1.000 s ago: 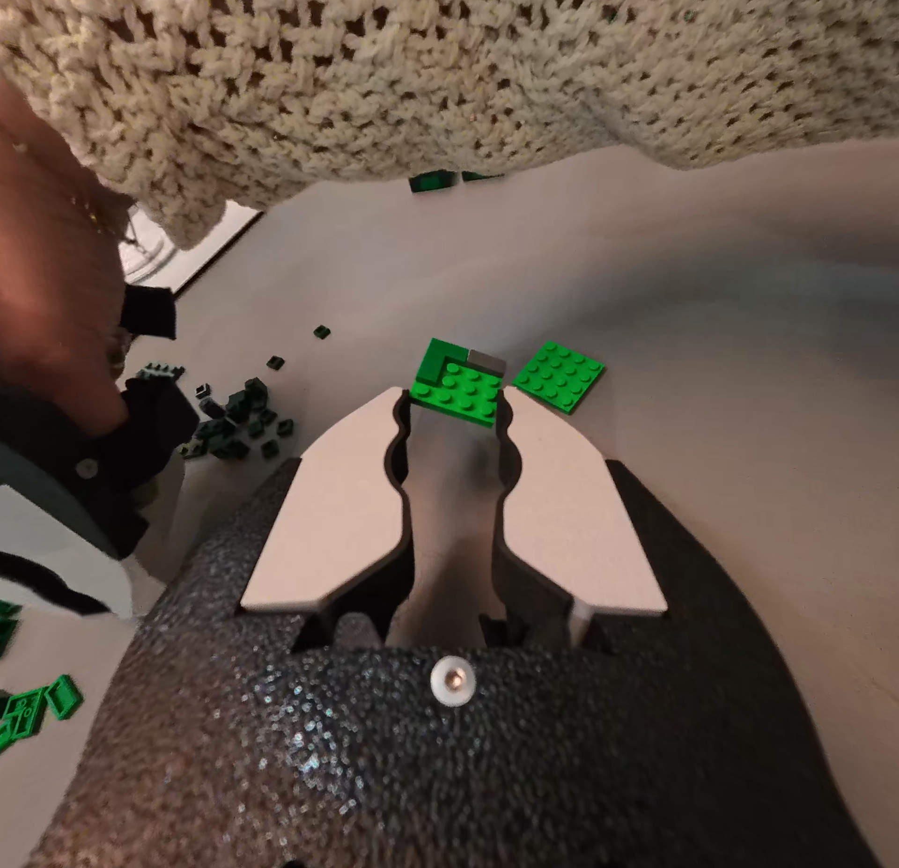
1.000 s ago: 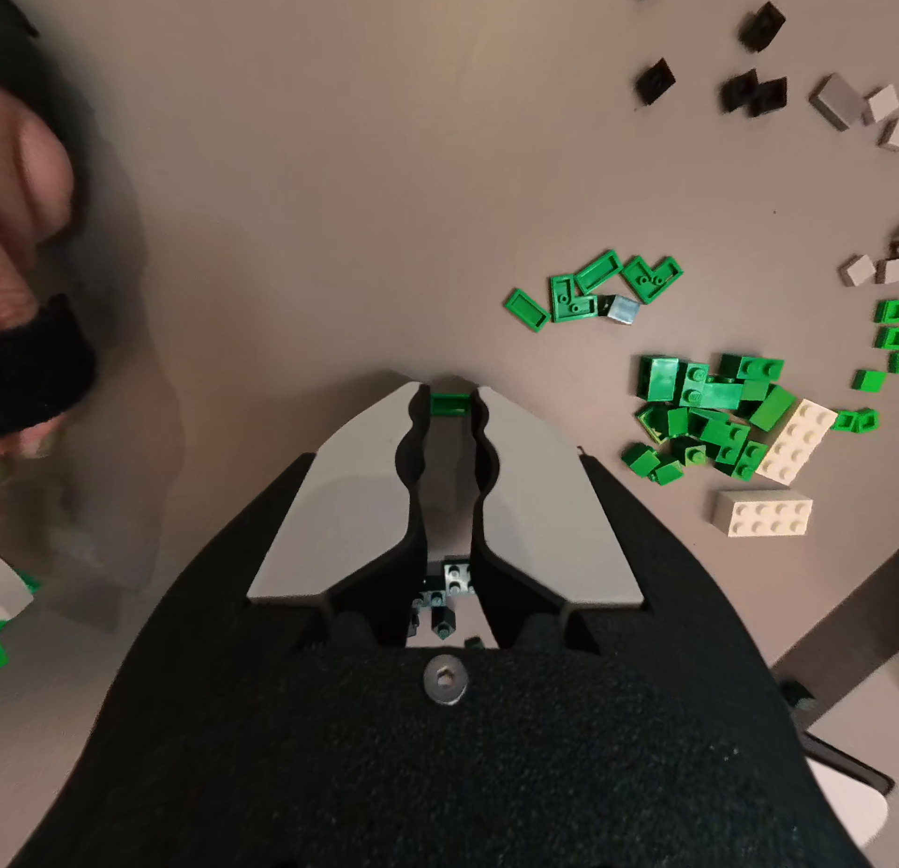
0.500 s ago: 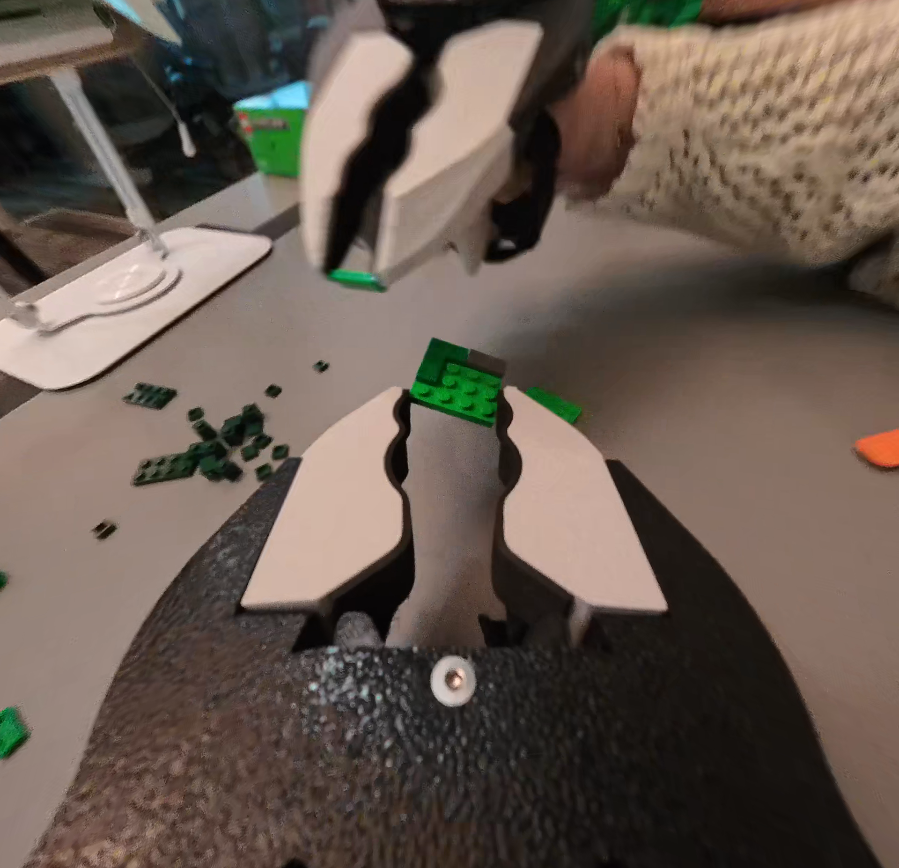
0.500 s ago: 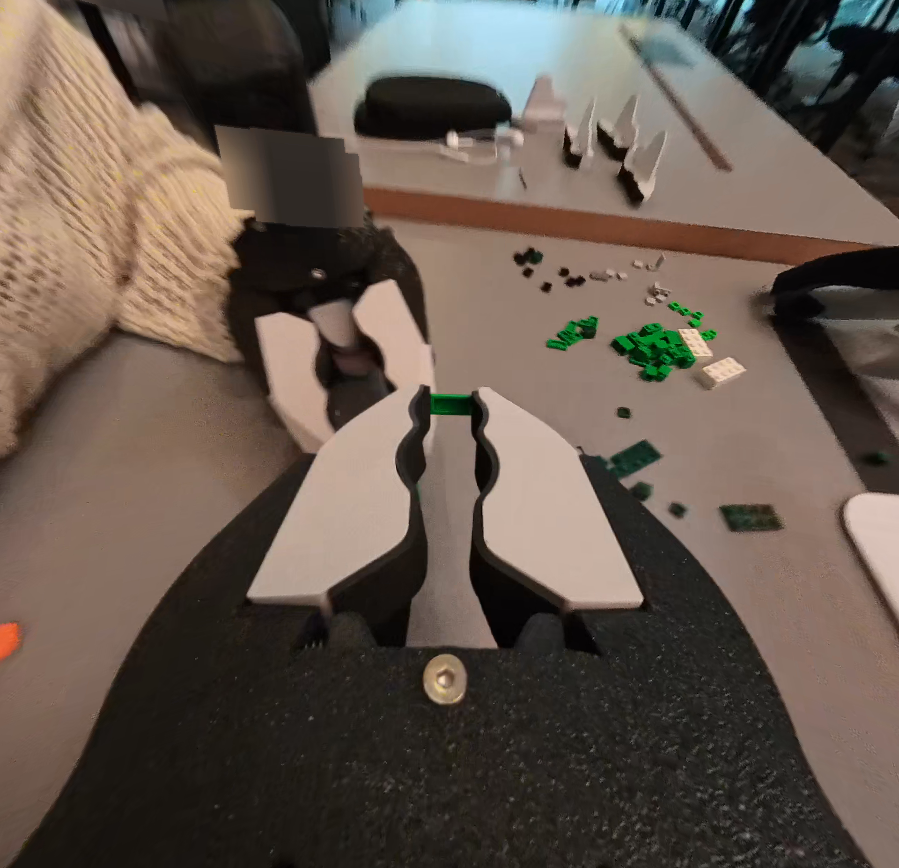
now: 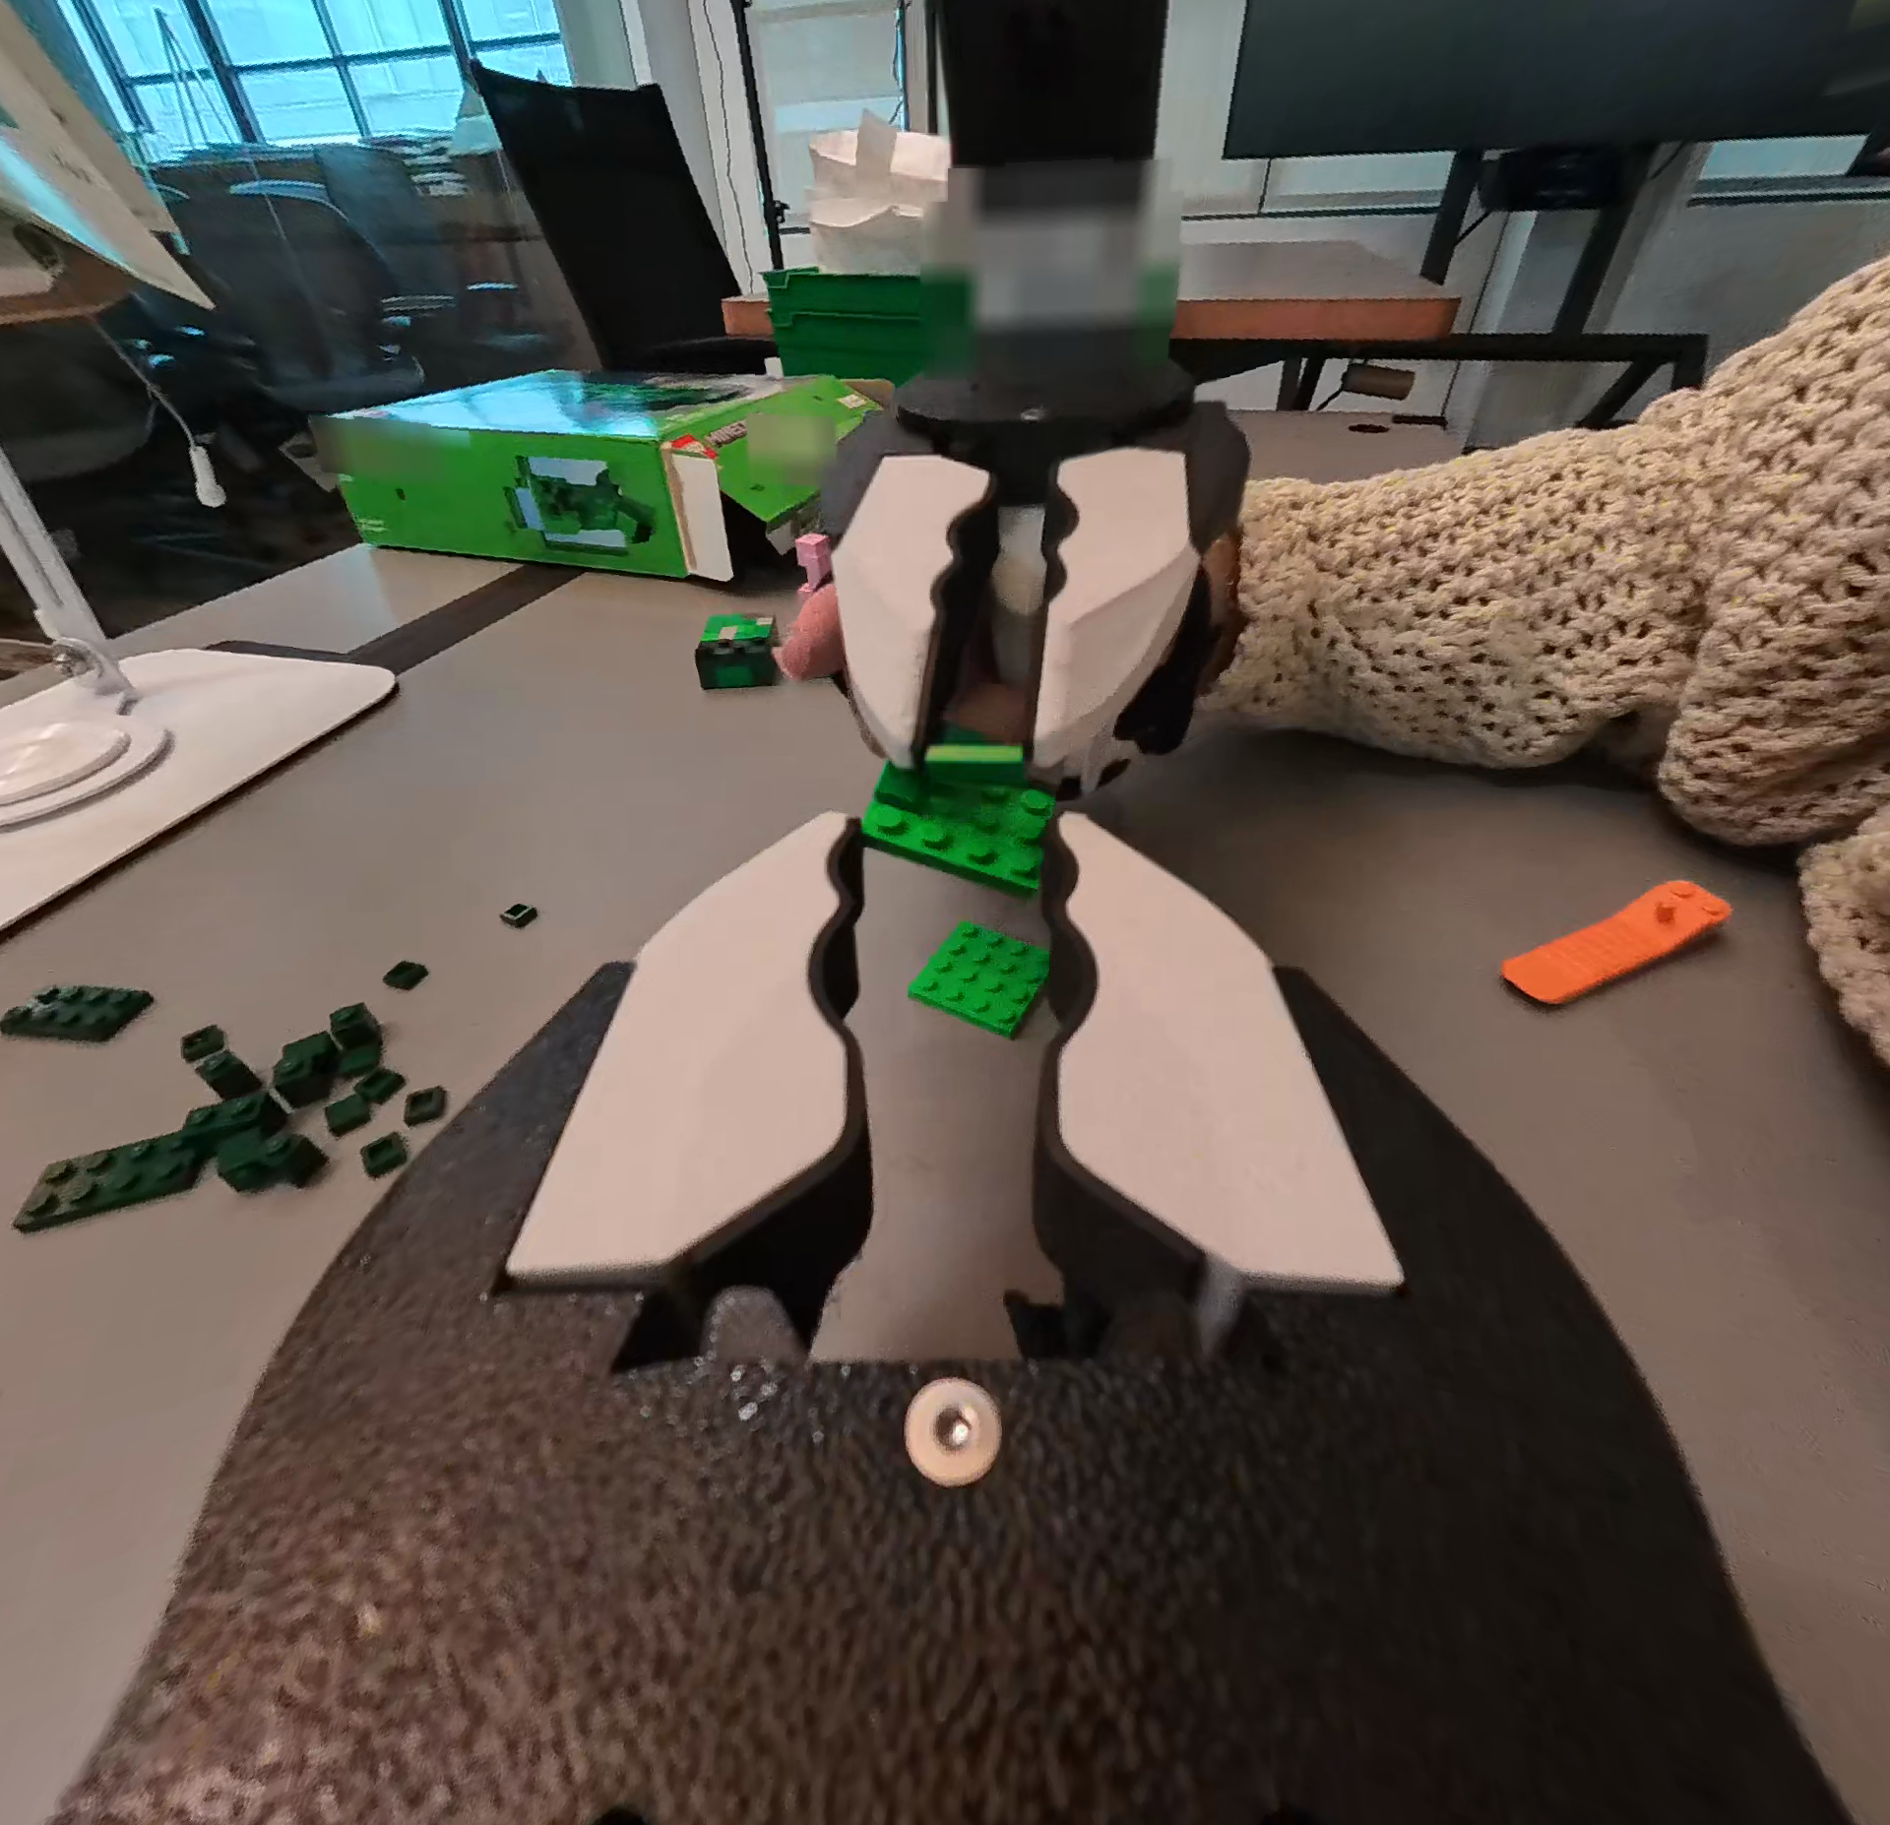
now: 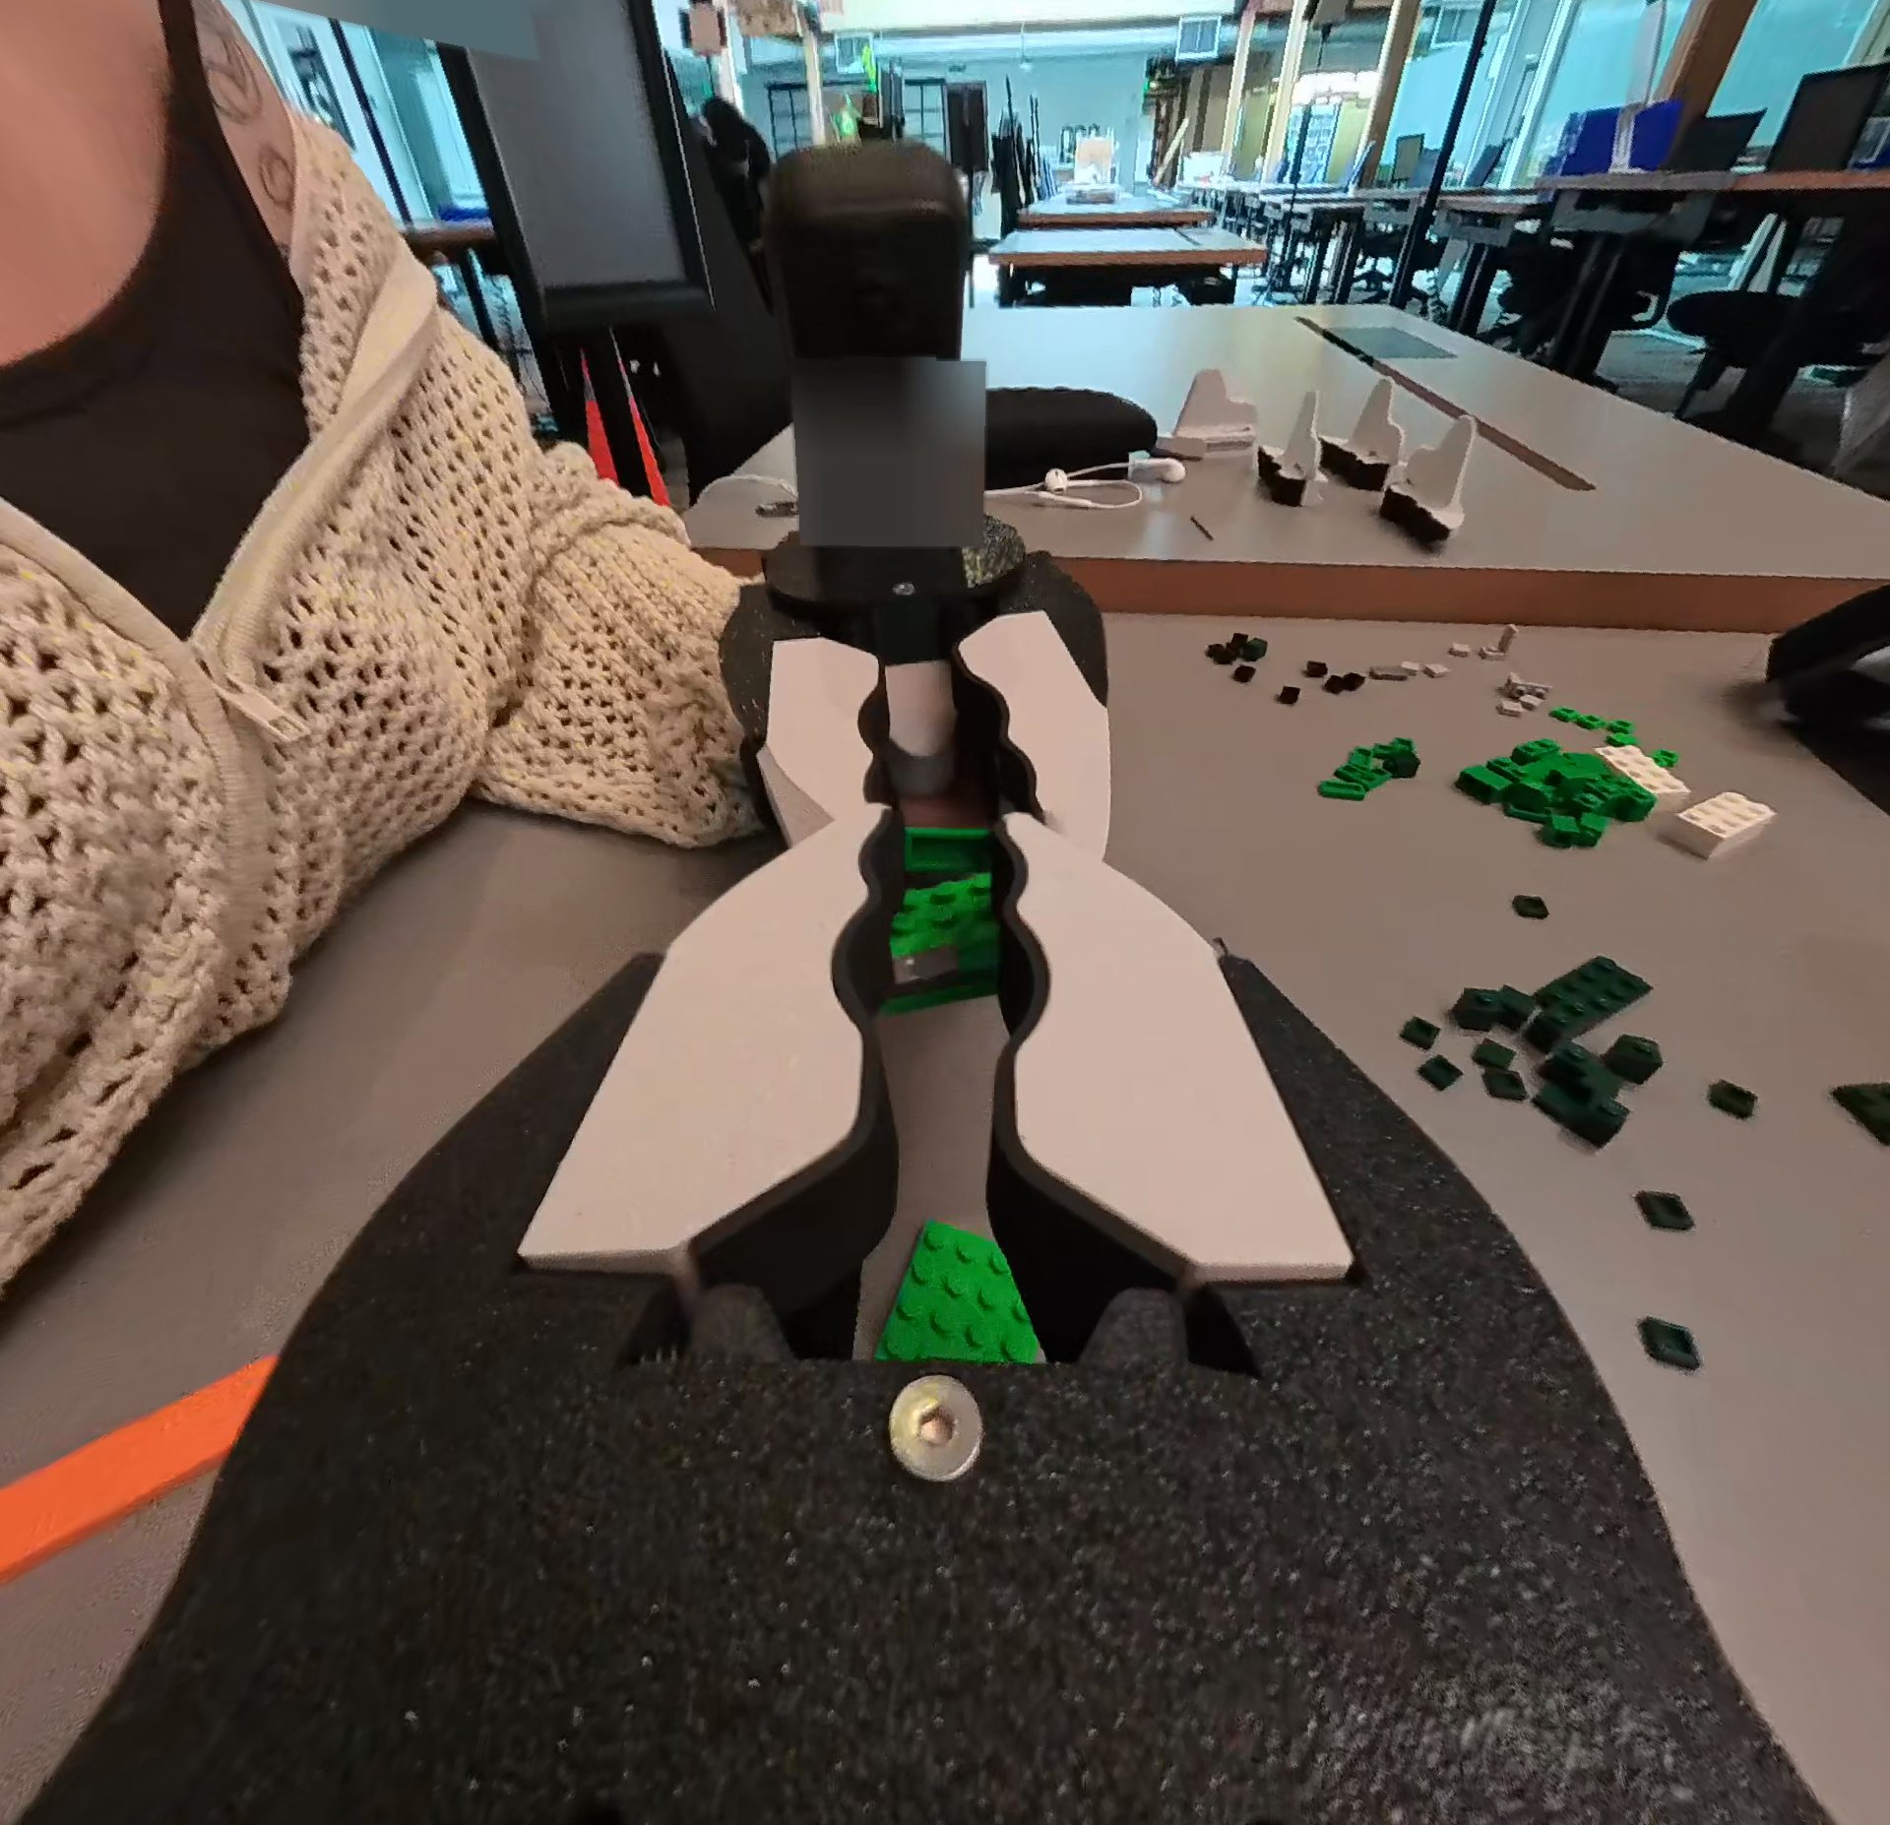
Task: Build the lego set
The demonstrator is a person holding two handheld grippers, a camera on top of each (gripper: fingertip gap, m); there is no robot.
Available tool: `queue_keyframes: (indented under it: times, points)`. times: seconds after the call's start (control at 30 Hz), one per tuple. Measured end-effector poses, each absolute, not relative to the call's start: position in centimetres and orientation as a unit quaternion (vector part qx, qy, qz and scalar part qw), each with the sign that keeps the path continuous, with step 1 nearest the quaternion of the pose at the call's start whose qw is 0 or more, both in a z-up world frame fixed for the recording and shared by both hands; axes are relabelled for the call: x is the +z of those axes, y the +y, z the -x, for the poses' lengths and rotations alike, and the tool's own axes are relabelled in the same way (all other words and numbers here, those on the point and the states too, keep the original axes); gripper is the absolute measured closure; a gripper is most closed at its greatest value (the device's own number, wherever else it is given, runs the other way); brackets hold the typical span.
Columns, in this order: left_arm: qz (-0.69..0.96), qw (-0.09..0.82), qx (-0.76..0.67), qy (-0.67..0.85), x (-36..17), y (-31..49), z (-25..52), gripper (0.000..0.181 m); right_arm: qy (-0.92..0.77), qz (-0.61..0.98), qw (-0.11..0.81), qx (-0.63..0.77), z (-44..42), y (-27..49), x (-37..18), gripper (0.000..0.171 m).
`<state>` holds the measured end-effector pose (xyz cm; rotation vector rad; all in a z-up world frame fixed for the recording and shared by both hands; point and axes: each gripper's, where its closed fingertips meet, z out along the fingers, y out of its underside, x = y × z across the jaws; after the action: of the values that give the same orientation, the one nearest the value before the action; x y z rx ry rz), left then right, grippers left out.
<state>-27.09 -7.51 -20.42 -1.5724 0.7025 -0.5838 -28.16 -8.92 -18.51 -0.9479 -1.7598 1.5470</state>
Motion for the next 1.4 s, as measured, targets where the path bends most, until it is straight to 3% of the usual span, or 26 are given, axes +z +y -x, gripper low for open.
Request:
queue_keyframes:
  times: [0.73,1.4]
  points:
    - [0.688,0.603,-0.286,0.285,-20.3,-7.5,27.2,0.147,-0.7,0.363,0.328,0.52,26.7,-7.6,-19.5,0.156]
    - [0.697,0.601,-0.299,0.251,-20.2,-7.0,27.9,0.147,-0.705,0.362,0.414,0.449,26.2,-7.9,-19.0,0.138]
